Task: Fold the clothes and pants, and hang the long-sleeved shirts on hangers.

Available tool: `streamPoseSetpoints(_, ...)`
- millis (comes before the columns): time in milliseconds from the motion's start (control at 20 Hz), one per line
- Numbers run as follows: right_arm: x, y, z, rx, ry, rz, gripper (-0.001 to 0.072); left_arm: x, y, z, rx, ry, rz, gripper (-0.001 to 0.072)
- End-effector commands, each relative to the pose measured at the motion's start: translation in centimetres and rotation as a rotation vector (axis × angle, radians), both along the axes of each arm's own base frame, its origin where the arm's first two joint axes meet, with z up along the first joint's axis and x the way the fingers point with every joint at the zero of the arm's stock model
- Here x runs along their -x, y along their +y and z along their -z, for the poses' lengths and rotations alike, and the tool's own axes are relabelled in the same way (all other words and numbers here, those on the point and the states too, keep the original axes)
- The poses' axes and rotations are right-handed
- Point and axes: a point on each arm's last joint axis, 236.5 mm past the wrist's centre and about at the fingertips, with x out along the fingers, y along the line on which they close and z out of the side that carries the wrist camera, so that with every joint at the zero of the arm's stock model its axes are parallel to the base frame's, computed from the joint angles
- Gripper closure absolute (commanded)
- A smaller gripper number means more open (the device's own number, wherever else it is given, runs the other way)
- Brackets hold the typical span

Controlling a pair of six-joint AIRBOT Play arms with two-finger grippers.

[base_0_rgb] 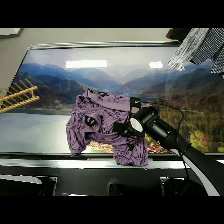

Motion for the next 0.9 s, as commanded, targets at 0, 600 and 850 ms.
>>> streamPoseSetpoints(0,0.1,-0.3,0.1,0.012,0.004,0.000,0.0680,-4.1,0.0,-4.9,-0.059,-0.125,-0.013,0.0687)
streamPoseSetpoints(600,-1.2,-1.7,0.1,0.081,-0.056,-0.030,0.0680,-16.0,-6.3,-29.8,-0.413,-0.646,0.003,0.0690)
streamPoseSetpoints(850,-2.3,-3.1,0.0,0.138,-0.103,-0.013,0.0680,-17.7,-20.4,-31.4,-0.315,-0.710,0.329,0.0690)
